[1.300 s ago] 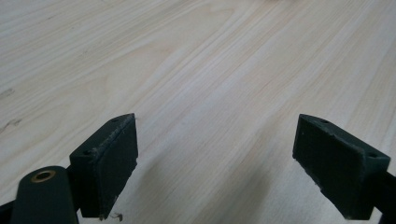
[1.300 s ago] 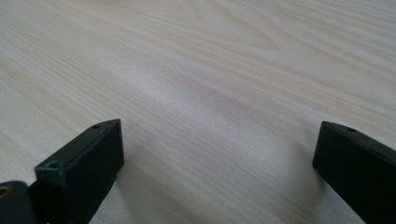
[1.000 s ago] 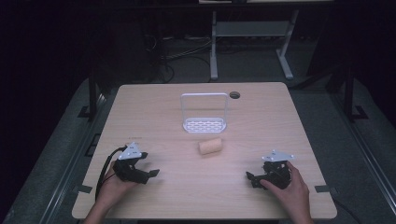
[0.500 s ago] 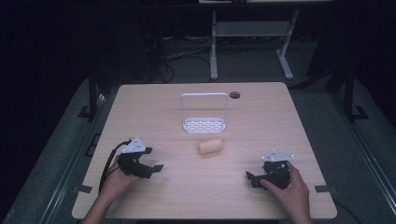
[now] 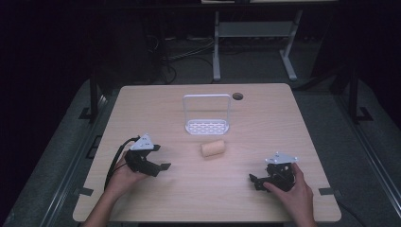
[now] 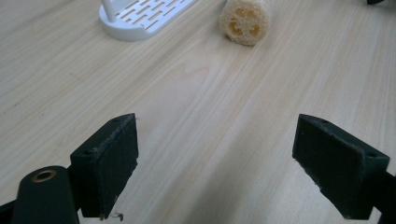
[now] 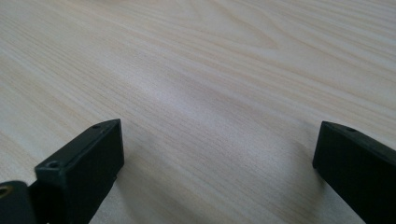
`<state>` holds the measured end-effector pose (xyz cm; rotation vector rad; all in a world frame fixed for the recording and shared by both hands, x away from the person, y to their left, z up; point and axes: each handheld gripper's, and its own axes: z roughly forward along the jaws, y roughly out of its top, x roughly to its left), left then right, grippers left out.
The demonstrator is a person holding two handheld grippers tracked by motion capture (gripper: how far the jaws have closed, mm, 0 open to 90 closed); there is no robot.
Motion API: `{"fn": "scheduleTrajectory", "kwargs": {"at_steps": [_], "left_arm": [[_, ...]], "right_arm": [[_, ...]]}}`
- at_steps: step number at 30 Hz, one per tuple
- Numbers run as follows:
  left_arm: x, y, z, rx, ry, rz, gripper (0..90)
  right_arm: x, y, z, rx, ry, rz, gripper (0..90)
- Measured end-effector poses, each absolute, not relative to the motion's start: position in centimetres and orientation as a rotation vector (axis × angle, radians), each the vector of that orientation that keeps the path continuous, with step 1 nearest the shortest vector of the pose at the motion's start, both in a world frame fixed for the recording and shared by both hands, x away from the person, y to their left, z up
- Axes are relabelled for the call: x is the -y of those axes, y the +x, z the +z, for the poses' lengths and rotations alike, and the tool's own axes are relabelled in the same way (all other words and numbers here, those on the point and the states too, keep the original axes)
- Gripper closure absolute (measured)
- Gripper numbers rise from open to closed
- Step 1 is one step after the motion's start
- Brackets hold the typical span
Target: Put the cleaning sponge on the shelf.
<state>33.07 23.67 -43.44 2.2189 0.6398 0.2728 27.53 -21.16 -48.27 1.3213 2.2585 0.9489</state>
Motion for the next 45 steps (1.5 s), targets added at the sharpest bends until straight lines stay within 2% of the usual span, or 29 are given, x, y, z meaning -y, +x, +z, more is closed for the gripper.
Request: {"fn": "scheduleTrajectory", "kwargs": {"at_steps": [26,45], "left_arm": [[-19.6,34.5,-42.2,-0.502,2.232,0.250,14.4],[-17.4,35.6,-42.3,-0.463,2.249,0.202,14.7]], "right_arm": [[21.2,27.5,-48.3,-2.259,1.322,0.949,1.5],[21.2,27.5,-48.3,-2.259,1.322,0.949,1.5]]}}
